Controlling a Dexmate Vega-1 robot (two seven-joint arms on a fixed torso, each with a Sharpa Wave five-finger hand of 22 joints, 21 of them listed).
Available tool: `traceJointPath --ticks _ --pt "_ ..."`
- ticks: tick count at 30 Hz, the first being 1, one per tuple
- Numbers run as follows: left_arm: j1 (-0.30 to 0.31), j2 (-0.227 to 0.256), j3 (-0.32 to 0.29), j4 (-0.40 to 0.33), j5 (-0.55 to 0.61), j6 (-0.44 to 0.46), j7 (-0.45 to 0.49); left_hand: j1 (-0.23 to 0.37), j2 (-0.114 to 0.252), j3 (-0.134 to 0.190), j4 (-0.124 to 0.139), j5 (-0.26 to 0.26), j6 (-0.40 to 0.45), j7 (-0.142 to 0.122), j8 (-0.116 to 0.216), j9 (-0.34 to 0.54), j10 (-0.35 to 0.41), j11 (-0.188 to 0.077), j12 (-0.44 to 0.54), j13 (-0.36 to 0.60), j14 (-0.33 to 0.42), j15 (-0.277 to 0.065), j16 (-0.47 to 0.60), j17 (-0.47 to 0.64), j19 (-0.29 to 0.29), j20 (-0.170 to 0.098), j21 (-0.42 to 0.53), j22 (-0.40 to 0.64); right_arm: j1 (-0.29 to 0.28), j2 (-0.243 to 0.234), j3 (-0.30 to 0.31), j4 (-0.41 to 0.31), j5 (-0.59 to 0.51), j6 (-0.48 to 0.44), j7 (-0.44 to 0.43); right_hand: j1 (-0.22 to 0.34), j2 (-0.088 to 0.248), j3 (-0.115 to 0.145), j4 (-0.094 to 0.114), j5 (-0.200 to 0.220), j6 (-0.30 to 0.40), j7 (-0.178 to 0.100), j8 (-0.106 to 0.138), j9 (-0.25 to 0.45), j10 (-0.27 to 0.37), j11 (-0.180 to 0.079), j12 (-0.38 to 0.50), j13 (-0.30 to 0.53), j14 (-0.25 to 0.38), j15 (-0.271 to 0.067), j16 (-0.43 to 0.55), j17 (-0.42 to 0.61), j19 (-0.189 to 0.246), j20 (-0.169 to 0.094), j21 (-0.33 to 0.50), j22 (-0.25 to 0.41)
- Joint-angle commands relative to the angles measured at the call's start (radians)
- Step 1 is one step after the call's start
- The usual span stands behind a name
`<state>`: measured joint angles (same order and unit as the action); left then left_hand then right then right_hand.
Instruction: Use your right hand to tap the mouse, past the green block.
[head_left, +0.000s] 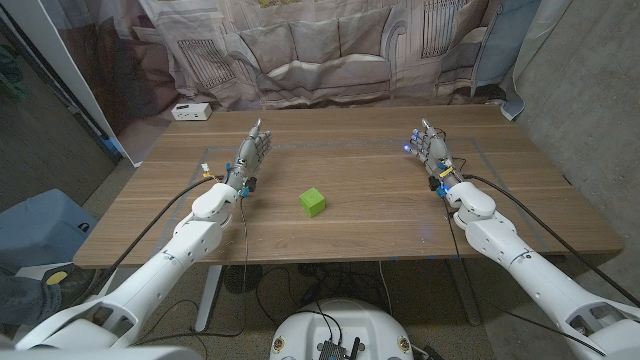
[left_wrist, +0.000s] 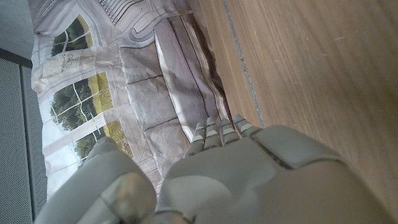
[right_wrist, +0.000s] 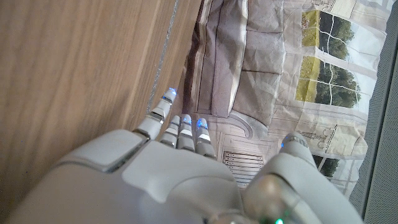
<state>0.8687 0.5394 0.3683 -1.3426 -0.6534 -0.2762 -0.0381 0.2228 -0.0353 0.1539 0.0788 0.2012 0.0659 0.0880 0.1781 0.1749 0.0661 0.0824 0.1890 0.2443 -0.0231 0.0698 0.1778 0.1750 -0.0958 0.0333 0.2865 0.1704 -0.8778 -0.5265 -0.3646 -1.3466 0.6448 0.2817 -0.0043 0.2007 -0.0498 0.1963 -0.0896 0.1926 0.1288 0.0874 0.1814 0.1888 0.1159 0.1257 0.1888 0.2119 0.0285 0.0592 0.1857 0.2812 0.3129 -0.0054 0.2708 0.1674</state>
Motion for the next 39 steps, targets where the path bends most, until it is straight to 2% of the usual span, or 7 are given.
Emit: traceJointPath --ticks 1,16,21,25,27,31,39 --pt "0.017 0.03 0.009 -0.049 0.023 0.025 0.008 0.008 0.002 0.008 -0.001 0.004 0.003 0.009 0.008 0.002 0.004 0.007 0.008 0.001 0.005 0.012 0.008 0.004 -0.004 0.003 0.001 0.005 -0.053 -0.014 0.015 -0.056 -0.005 0.02 -0.023 0.009 0.001 0.006 -0.001 0.006 0.01 -0.002 0.006 0.003 0.005 0.008 0.008 0.001 0.006 0.009 0.009 0.002 0.01 0.003 0.006 0.004" --pt "0.039 0.064 0.007 -0.098 0.052 0.038 0.032 0.012 0.008 0.009 -0.005 0.003 0.027 0.017 0.016 0.002 0.024 0.003 0.018 -0.01 0.021 0.014 0.014 0.004 -0.001 0.003 -0.008 0.006 -0.068 -0.019 0.021 -0.069 -0.064 0.087 -0.056 0.009 0.005 0.003 -0.003 0.005 0.05 -0.01 0.022 0.003 0.033 -0.001 0.019 -0.005 0.024 0.002 0.017 -0.009 0.021 0.006 -0.003 0.004" --pt "0.052 0.076 0.003 -0.123 0.061 0.04 0.045 0.013 0.009 0.009 -0.007 0.003 0.031 0.015 0.017 0.002 0.028 0.002 0.019 -0.012 0.024 0.013 0.015 0.004 0.0 0.003 -0.01 0.006 -0.066 -0.023 0.025 -0.067 -0.078 0.105 -0.059 0.005 0.007 0.0 -0.003 0.004 0.103 -0.029 0.039 0.004 0.062 -0.014 0.027 -0.009 0.03 -0.003 0.019 -0.017 -0.004 0.011 -0.024 0.005" --pt "0.061 0.082 0.001 -0.142 0.066 0.047 0.058 0.014 0.011 0.01 -0.007 0.003 0.035 0.016 0.018 0.002 0.031 0.003 0.021 -0.014 0.026 0.013 0.015 0.004 0.001 0.003 -0.012 0.006 -0.061 -0.018 0.03 -0.053 -0.076 0.126 -0.052 0.003 0.009 -0.002 -0.003 0.003 0.115 -0.031 0.041 0.004 0.066 -0.012 0.027 -0.009 0.031 -0.004 0.02 -0.019 -0.019 0.013 -0.033 0.005" --pt "0.062 0.079 -0.001 -0.145 0.063 0.047 0.061 0.017 0.014 0.011 -0.01 0.002 0.049 0.019 0.021 0.002 0.042 0.009 0.025 -0.019 0.042 0.013 0.019 0.004 0.021 -0.021 -0.01 0.006 -0.059 -0.017 0.033 -0.047 -0.07 0.138 -0.039 0.002 0.01 -0.002 -0.003 0.003 0.12 -0.03 0.042 0.004 0.068 -0.011 0.027 -0.01 0.032 -0.006 0.02 -0.02 -0.023 0.013 -0.036 0.006" --pt "0.075 0.076 -0.004 -0.166 0.066 0.059 0.091 0.019 0.017 0.011 -0.013 0.001 0.063 0.023 0.023 0.002 0.053 0.011 0.028 -0.023 0.052 0.015 0.021 0.003 0.037 -0.033 -0.009 0.006 -0.058 -0.033 0.035 -0.045 -0.086 0.162 -0.022 0.001 0.011 -0.003 -0.003 0.003 0.129 -0.029 0.044 0.004 0.074 -0.011 0.029 -0.01 0.032 -0.006 0.02 -0.022 -0.036 0.008 -0.044 0.006" --pt "0.072 0.088 0.008 -0.186 0.086 0.064 0.083 0.022 0.02 0.012 -0.017 0.0 0.073 0.021 0.023 0.002 0.066 0.011 0.032 -0.029 0.068 0.012 0.023 0.003 0.053 -0.015 -0.01 0.005 -0.076 -0.08 0.029 -0.105 -0.181 0.147 -0.073 0.001 0.014 -0.004 -0.004 0.003 0.123 -0.038 0.038 0.004 0.075 -0.017 0.027 -0.012 0.022 -0.009 0.016 -0.027 -0.048 0.006 -0.053 0.006"
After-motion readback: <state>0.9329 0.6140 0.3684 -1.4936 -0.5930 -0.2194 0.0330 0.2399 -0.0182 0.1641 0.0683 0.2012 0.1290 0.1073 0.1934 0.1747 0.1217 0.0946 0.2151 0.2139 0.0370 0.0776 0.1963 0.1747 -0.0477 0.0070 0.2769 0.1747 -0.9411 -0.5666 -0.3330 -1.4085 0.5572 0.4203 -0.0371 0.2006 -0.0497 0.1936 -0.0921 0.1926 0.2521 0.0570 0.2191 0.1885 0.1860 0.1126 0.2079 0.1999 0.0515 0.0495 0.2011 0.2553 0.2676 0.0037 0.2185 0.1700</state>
